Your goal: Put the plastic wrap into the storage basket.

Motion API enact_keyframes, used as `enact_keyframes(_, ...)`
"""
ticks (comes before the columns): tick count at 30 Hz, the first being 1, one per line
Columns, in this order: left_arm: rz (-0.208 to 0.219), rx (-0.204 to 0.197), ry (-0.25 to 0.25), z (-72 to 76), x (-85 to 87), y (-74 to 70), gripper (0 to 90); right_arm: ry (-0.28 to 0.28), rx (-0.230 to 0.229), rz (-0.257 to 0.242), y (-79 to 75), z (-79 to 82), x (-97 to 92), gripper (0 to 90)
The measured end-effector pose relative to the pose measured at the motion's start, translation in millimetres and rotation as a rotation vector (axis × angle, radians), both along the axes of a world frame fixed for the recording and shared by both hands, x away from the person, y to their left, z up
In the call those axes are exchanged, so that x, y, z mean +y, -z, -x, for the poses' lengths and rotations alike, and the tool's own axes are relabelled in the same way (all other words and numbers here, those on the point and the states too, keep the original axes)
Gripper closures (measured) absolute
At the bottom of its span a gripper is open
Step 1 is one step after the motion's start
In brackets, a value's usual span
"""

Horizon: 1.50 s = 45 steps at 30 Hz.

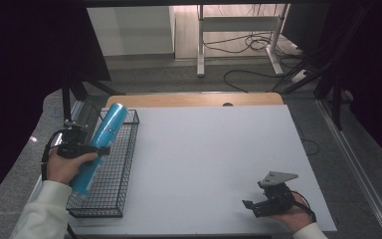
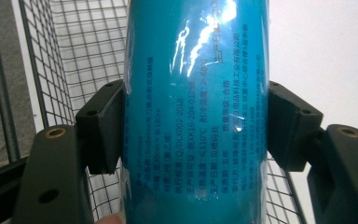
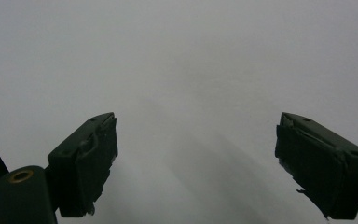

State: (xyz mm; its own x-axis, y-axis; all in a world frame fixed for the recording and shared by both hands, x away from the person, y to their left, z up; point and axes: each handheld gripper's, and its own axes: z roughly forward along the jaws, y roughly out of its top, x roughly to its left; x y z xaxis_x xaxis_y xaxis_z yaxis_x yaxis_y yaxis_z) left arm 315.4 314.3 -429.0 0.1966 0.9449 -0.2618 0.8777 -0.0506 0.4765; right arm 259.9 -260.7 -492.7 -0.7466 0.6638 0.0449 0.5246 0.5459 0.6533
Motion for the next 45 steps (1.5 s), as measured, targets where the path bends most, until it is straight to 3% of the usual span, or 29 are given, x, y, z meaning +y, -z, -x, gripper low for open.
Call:
enact_keyframes(11, -0.039, 0.048, -0.043, -9.6, -1.5, 18.6, 31.2, 0.001, 0.0, 0.006, 0.3, 0.0, -0.3, 13.6)
enact_keyframes(12, -0.067, 0.06, -0.045, -11.1, -2.6, 21.8, 31.2, -0.001, -0.004, 0.008, 0.4, 0.2, -0.2, 13.6)
enact_keyframes(14, -0.077, 0.065, -0.055, -12.3, -3.3, 25.2, 31.2, -0.002, -0.002, 0.009, 0.7, 0.1, -0.1, 13.6)
enact_keyframes(15, -0.077, 0.065, -0.055, -12.3, -3.3, 25.2, 31.2, -0.002, -0.002, 0.009, 0.7, 0.1, -0.1, 13.6)
enact_keyframes(16, -0.108, 0.068, -0.062, -13.0, -5.1, 26.3, 31.2, -0.003, 0.0, 0.009, 0.9, -0.1, -0.3, 13.6)
enact_keyframes(22, -0.146, 0.065, -0.066, -13.3, -10.5, 27.2, 31.2, -0.004, 0.001, 0.01, 1.0, -0.2, -0.2, 13.6)
enact_keyframes(26, -0.126, 0.066, -0.052, -13.4, -16.0, 29.7, 31.2, -0.004, 0.0, 0.01, 1.2, 0.0, 0.1, 13.6)
enact_keyframes(30, -0.134, 0.081, -0.049, -15.5, -18.2, 34.5, 31.2, -0.003, 0.0, 0.009, 1.0, 0.2, -0.2, 13.6)
enact_keyframes(31, -0.14, 0.086, -0.048, -16.2, -18.8, 36.2, 31.2, -0.003, 0.0, 0.009, 1.0, 0.2, -0.2, 13.6)
enact_keyframes(32, -0.175, 0.089, -0.051, -16.8, -22.0, 37.8, 31.2, -0.003, 0.0, 0.009, 1.1, 0.2, -0.4, 13.7)
enact_keyframes(35, -0.184, 0.089, -0.05, -16.7, -23.4, 38.5, 31.2, -0.004, 0.002, 0.01, 1.1, 0.0, -0.6, 13.6)
enact_keyframes(40, -0.237, 0.098, -0.058, -19.0, -28.8, 42.6, 31.1, -0.007, 0.0, 0.011, 1.4, 0.0, 0.5, 13.6)
enact_keyframes(45, -0.252, 0.1, -0.066, -20.3, -30.4, 43.9, 31.1, -0.006, 0.0, 0.01, 1.5, 0.0, 0.2, 13.6)
